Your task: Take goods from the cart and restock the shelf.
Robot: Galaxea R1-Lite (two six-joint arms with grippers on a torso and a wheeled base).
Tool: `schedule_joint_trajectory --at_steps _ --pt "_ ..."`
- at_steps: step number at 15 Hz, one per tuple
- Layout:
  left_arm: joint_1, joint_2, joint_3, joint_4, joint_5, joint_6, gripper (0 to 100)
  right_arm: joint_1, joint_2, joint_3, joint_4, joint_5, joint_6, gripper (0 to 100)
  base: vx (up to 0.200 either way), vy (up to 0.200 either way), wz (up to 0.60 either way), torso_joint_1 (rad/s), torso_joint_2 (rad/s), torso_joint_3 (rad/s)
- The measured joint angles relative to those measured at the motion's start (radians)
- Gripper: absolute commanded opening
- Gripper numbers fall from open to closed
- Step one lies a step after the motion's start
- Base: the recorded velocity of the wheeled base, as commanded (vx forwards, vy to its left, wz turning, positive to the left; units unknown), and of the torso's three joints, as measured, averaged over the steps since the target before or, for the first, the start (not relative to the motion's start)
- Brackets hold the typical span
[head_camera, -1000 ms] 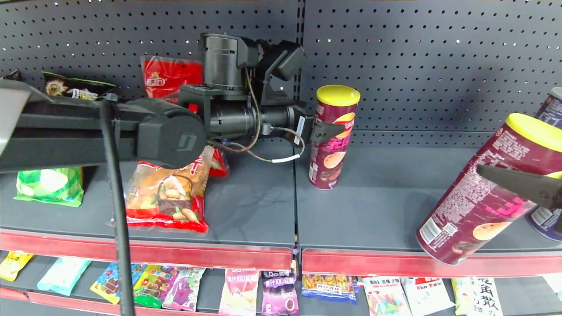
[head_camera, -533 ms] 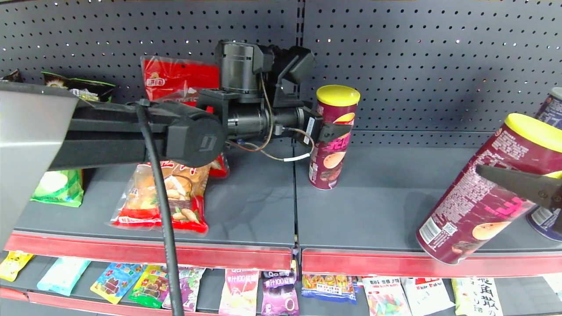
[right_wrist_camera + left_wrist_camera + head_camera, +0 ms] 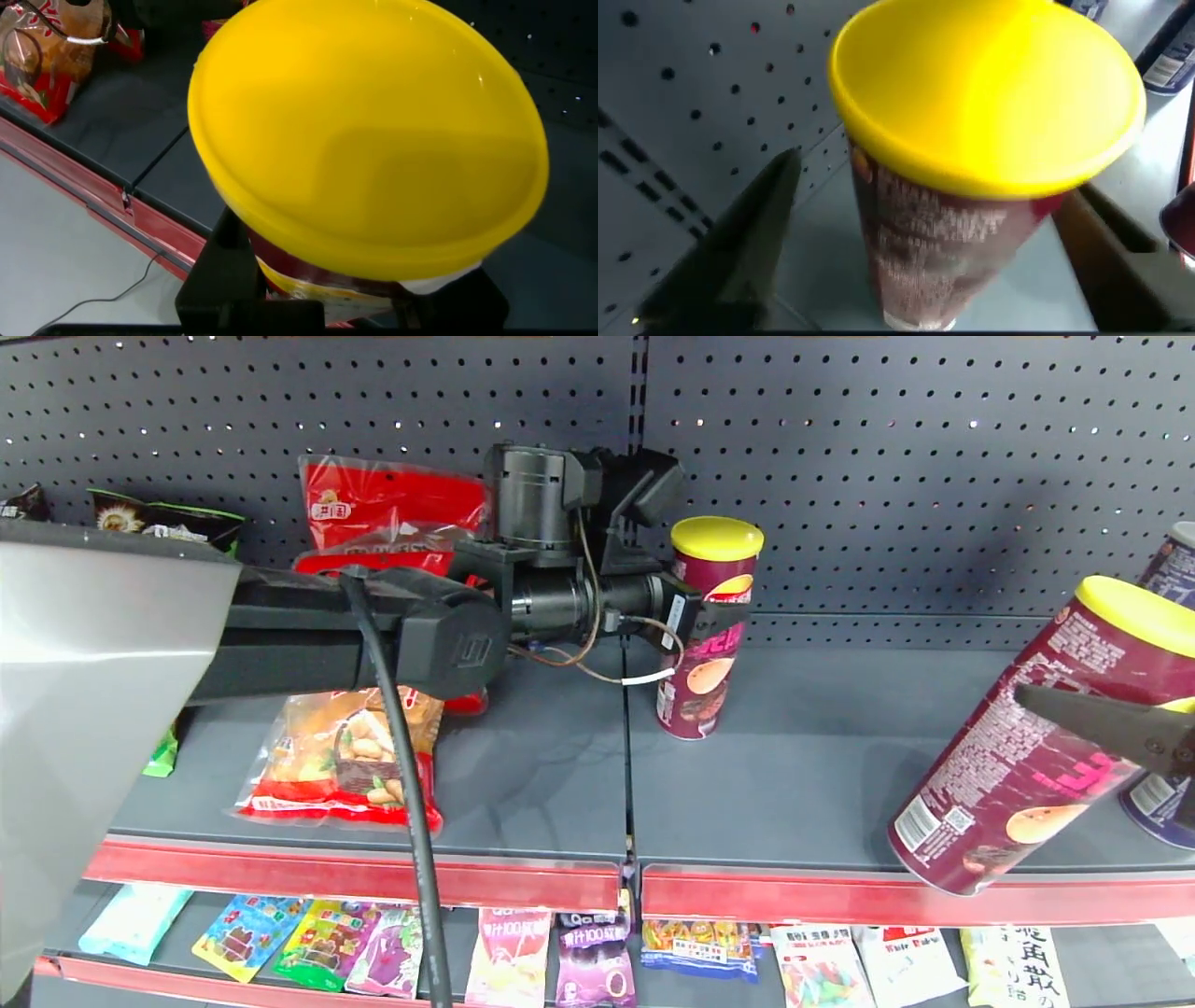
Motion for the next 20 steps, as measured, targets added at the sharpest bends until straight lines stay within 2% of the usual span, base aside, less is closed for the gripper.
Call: schedule_joint_trajectory --at_steps 5,10,11,13,14,17,20 --pt "-0.003 0.004 0.000 0.000 -0.020 -0.001 0 -0.002 0.000 -0.003 0.000 -0.001 0.000 0 0.000 0.000 0.00 0.000 0.00 0.000" --pt "-0.003 -0.057 0.040 0.002 -0.137 0.000 0 -0.001 0.003 -0.009 -0.001 -0.001 0.000 0 0.000 0.000 0.00 0.000 0.00 0.000" --pt "-0.003 -0.081 0.081 0.002 -0.172 0.020 0 -0.002 0.004 -0.014 0.000 0.000 0.000 0 0.000 0.000 0.00 0.000 0.00 0.000" --pt "-0.006 -0.138 0.187 0.004 -0.243 0.092 0 -0.005 0.007 -0.025 0.000 0.001 0.000 0 0.000 0.000 0.00 0.000 0.00 0.000" --pt "-0.010 -0.168 0.239 0.002 -0.270 0.114 0 -0.006 0.011 -0.030 0.000 0.001 0.000 0 0.000 0.000 0.00 0.000 0.00 0.000" --pt "-0.033 -0.227 0.332 0.000 -0.301 0.152 0 -0.006 0.023 -0.045 0.000 0.001 0.000 0 0.000 0.000 0.00 0.000 0.00 0.000" --pt "-0.040 -0.246 0.365 0.000 -0.315 0.164 0 -0.006 0.029 -0.049 0.000 0.003 0.000 0 0.000 0.000 0.00 0.000 0.00 0.000"
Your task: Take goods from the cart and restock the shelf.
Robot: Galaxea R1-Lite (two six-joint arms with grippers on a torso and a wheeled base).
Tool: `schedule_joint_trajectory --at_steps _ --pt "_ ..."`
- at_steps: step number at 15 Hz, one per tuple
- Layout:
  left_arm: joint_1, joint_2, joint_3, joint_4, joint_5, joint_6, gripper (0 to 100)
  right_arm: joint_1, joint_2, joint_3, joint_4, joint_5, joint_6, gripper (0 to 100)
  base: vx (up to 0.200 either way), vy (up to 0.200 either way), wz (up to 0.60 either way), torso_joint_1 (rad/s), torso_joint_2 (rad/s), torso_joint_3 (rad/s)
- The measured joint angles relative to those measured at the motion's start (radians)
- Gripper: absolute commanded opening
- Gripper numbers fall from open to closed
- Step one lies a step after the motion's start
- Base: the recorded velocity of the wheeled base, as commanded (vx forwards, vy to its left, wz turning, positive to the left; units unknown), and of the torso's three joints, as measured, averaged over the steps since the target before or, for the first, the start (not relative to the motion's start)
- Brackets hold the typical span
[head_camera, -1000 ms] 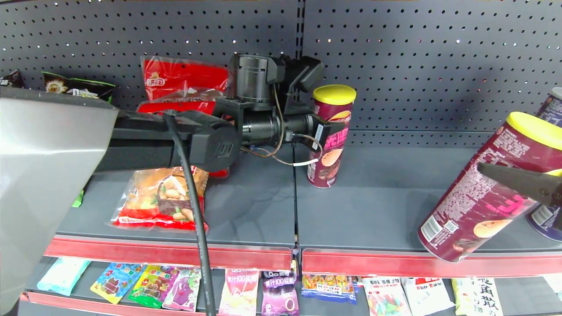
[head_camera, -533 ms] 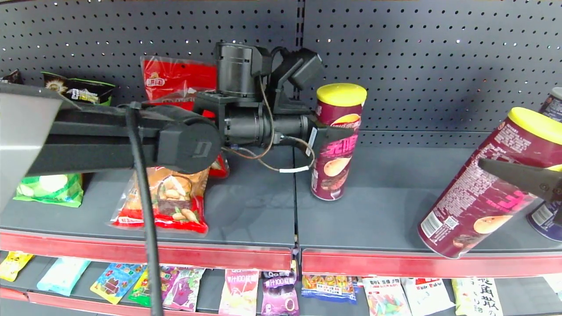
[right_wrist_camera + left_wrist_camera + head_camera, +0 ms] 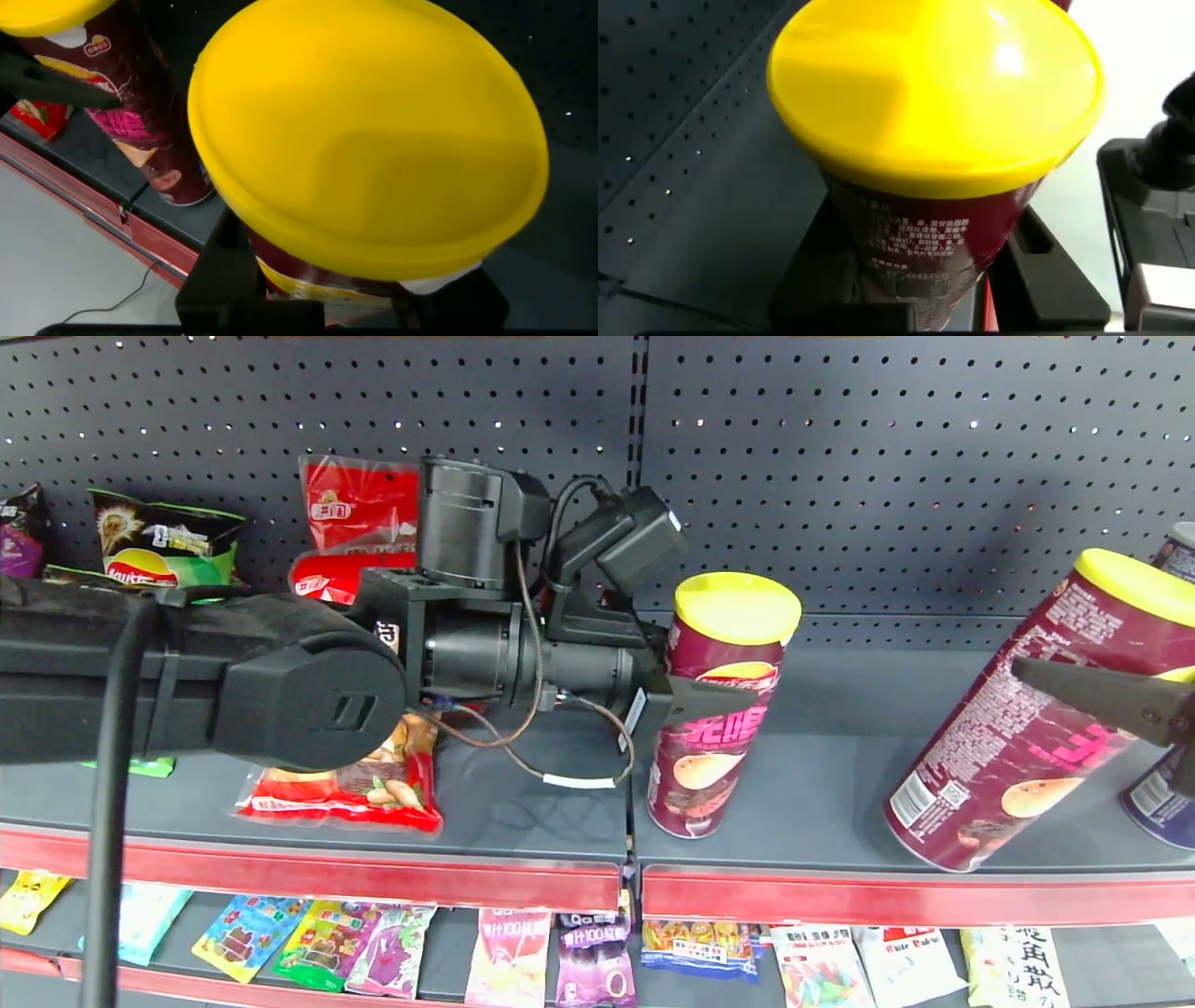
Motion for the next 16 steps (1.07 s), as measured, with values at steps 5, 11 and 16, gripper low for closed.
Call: schedule_joint_trajectory --at_steps 5,11,16 --pt "-0.004 -0.013 0.046 -0.003 -0.032 -0.001 0 0.000 0.002 -0.001 0.000 -0.001 0.000 0 0.000 0.000 0.00 0.000 0.00 0.000" --pt "0.000 -0.017 0.081 -0.029 -0.033 -0.008 0 0.000 0.005 -0.001 0.000 -0.001 0.000 0 0.000 0.000 0.00 0.000 0.00 0.000" --pt "0.002 -0.006 0.097 -0.087 -0.028 -0.008 100 0.000 0.010 -0.006 0.000 0.000 0.000 0 0.000 0.000 0.00 0.000 0.00 0.000"
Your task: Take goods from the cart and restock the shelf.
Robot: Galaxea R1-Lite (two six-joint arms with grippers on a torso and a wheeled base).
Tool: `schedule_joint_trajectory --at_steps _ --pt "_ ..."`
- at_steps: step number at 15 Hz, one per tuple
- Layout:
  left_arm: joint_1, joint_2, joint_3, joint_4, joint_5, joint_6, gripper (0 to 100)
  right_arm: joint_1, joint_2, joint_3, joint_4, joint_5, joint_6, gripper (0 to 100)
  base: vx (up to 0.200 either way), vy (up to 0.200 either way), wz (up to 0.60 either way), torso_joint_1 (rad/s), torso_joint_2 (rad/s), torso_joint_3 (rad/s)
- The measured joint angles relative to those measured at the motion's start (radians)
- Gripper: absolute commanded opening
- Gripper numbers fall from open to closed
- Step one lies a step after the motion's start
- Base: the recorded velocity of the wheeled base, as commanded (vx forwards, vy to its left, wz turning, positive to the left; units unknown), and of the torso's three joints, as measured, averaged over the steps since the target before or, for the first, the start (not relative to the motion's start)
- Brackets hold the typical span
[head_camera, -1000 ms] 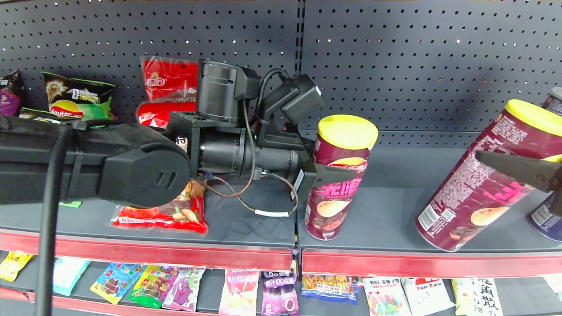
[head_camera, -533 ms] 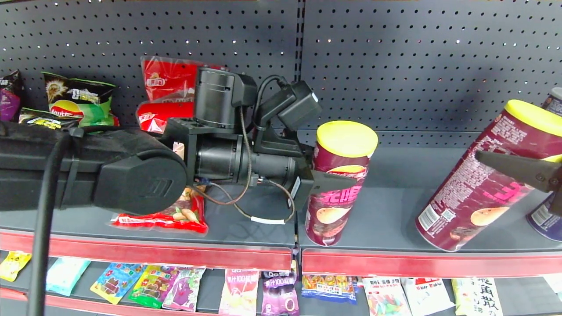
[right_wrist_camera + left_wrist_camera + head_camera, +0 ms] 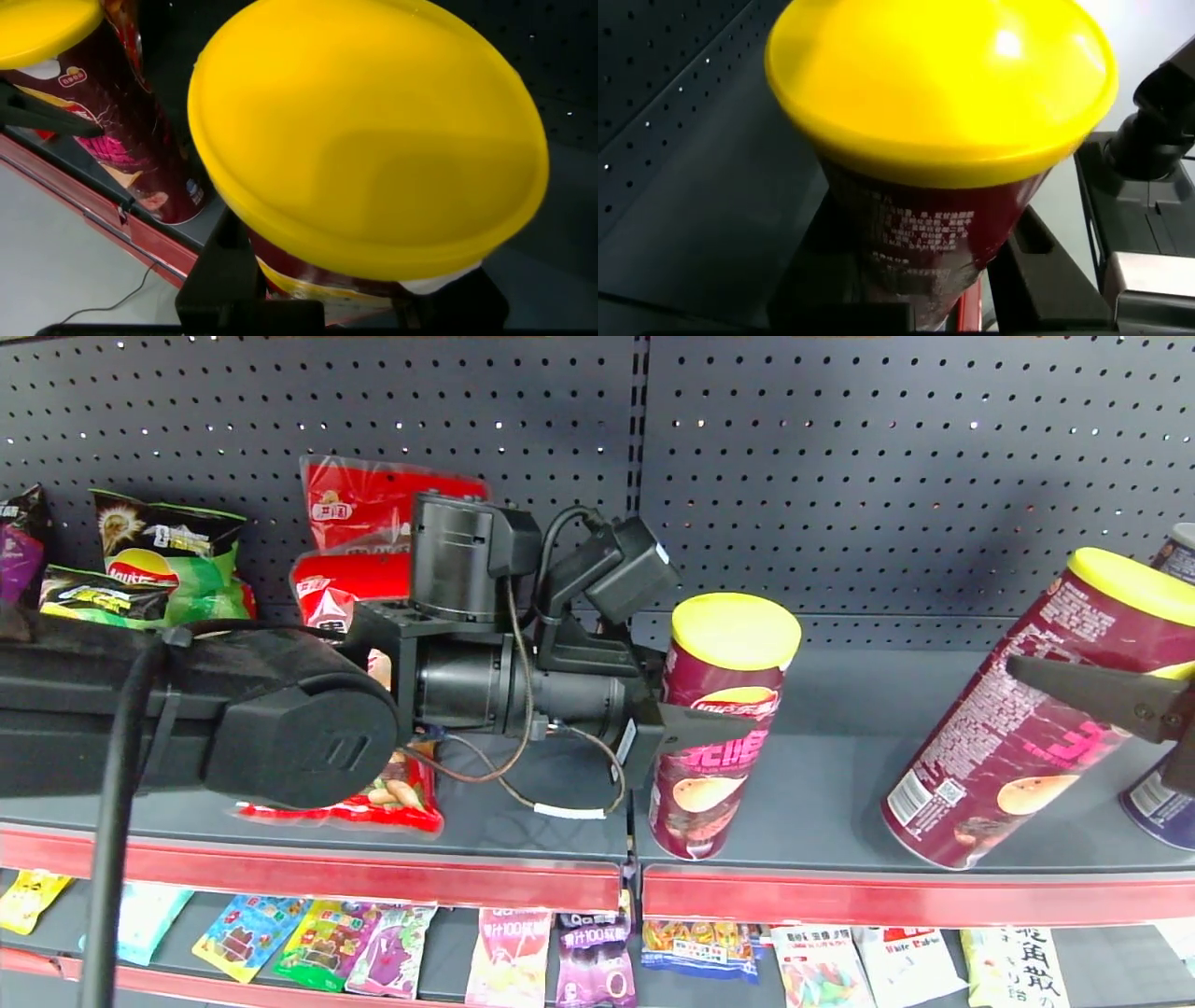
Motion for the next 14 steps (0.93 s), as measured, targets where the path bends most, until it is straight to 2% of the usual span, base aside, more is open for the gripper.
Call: schedule_joint_trajectory --at_steps 2,4,7,14 --pt "0.007 0.016 0.003 -0.041 0.003 -0.008 100 -0.001 0.007 -0.010 0.000 0.000 0.000 0 0.000 0.000 0.00 0.000 0.00 0.000" --pt "0.007 0.023 0.000 -0.048 0.005 -0.023 100 0.000 0.013 -0.016 0.000 0.000 0.000 0 0.000 0.000 0.00 0.000 0.00 0.000" --pt "0.011 0.015 0.023 -0.050 0.005 -0.025 100 0.001 0.027 -0.032 0.000 0.001 0.000 0 0.000 0.000 0.00 0.000 0.00 0.000" --pt "0.074 -0.146 0.300 -0.099 0.005 -0.025 100 0.038 0.211 -0.174 -0.002 0.008 -0.042 0 0.000 0.000 0.00 0.000 0.00 0.000"
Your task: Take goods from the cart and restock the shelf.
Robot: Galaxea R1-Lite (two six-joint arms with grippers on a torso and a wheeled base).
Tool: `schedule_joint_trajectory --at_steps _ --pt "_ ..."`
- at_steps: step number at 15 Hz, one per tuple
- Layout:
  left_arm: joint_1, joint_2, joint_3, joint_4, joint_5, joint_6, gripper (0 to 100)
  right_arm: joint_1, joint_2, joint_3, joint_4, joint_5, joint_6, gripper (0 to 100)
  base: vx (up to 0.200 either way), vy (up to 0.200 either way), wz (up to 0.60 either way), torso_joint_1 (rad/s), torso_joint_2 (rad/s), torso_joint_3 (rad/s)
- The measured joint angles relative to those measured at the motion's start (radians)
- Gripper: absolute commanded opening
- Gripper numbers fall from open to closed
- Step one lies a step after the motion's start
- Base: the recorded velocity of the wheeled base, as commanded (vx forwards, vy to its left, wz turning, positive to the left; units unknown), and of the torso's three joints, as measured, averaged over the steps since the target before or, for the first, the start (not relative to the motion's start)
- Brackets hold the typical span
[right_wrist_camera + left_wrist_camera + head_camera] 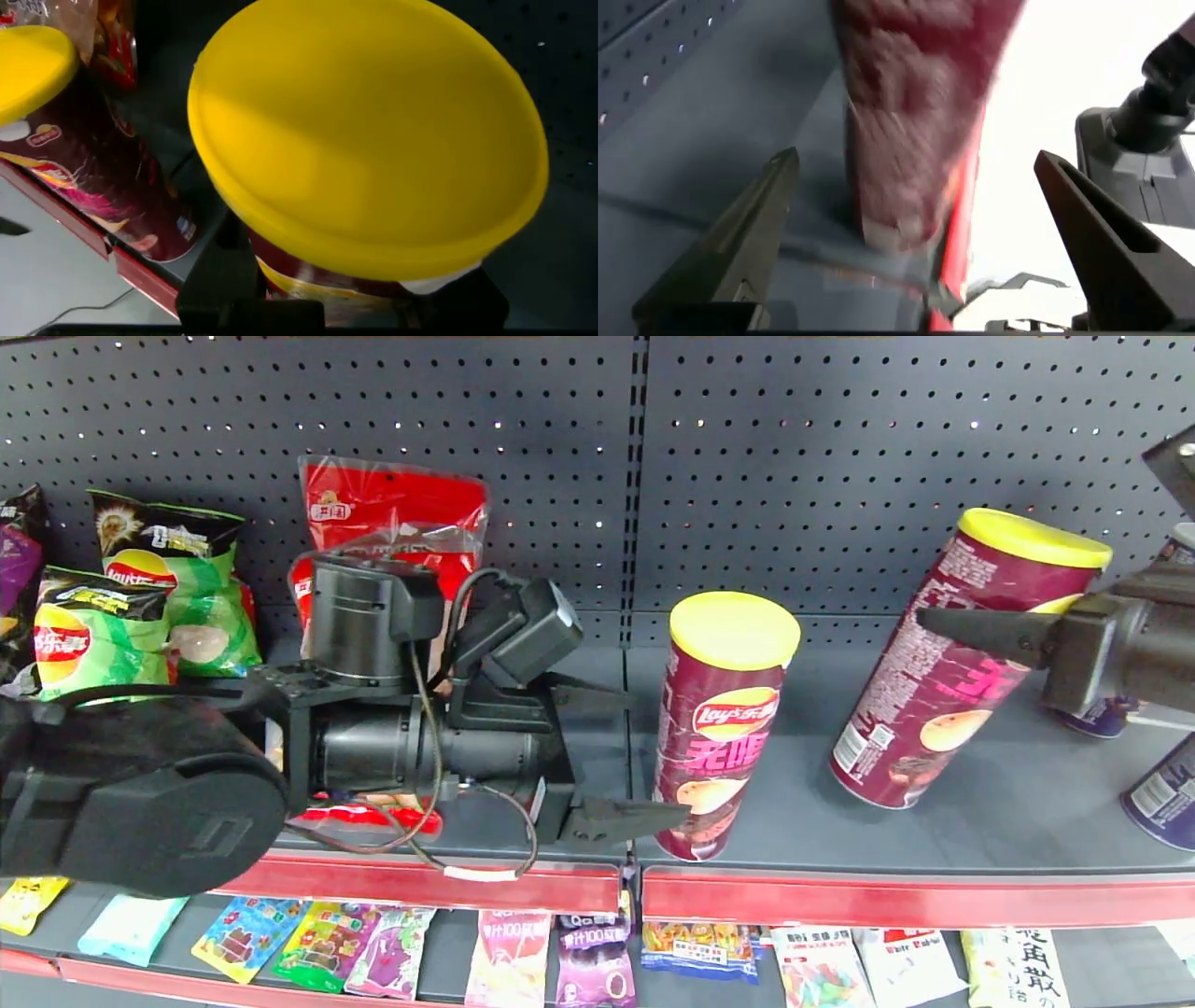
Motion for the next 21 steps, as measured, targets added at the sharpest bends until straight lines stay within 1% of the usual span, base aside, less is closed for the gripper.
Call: schedule_joint_trajectory --at_steps 2,4,6,7,8,10,12,15,17,19,21 --pt "0.027 -0.053 0.081 -0.019 0.012 0.000 100 0.024 0.078 -0.048 -0.034 0.000 -0.006 0 0.000 0.000 0.00 0.000 0.00 0.000" --pt "0.056 -0.104 0.154 -0.039 0.047 -0.001 100 0.042 0.172 -0.112 -0.100 0.000 -0.016 0 0.000 0.000 0.00 0.000 0.00 0.000" --pt "0.081 -0.145 0.199 -0.046 0.065 -0.013 100 0.063 0.242 -0.177 -0.120 0.001 -0.021 0 0.000 0.000 0.00 0.000 0.00 0.000" --pt "0.099 -0.162 0.210 -0.048 0.074 -0.021 100 0.072 0.274 -0.204 -0.120 0.002 -0.022 0 0.000 0.000 0.00 0.000 0.00 0.000" --pt "0.124 -0.180 0.219 -0.051 0.100 -0.026 100 0.076 0.310 -0.239 -0.120 0.002 -0.022 0 0.000 0.000 0.00 0.000 0.00 0.000" --pt "0.154 -0.207 0.237 -0.052 0.127 -0.027 100 0.089 0.376 -0.305 -0.119 0.003 -0.022 0 0.000 0.000 0.00 0.000 0.00 0.000" --pt "0.164 -0.229 0.267 -0.061 0.133 -0.026 100 0.106 0.435 -0.360 -0.119 -0.001 -0.023 0 0.000 0.000 0.00 0.000 0.00 0.000" --pt "0.176 -0.254 0.308 -0.109 0.142 -0.029 100 0.125 0.515 -0.432 -0.118 -0.009 -0.047 0 0.000 0.000 0.00 0.000 0.00 0.000" --pt "0.190 -0.266 0.312 -0.113 0.142 -0.033 100 0.129 0.547 -0.448 -0.117 -0.011 -0.051 0 0.000 0.000 0.00 0.000 0.00 0.000" --pt "0.193 -0.272 0.315 -0.113 0.142 -0.049 100 0.132 0.566 -0.451 -0.117 -0.011 -0.051 0 0.000 0.000 0.00 0.000 0.00 0.000" --pt "0.193 -0.274 0.316 -0.113 0.141 -0.051 100 0.131 0.574 -0.450 -0.120 -0.010 -0.051 0 0.000 0.000 0.00 0.000 0.00 0.000"
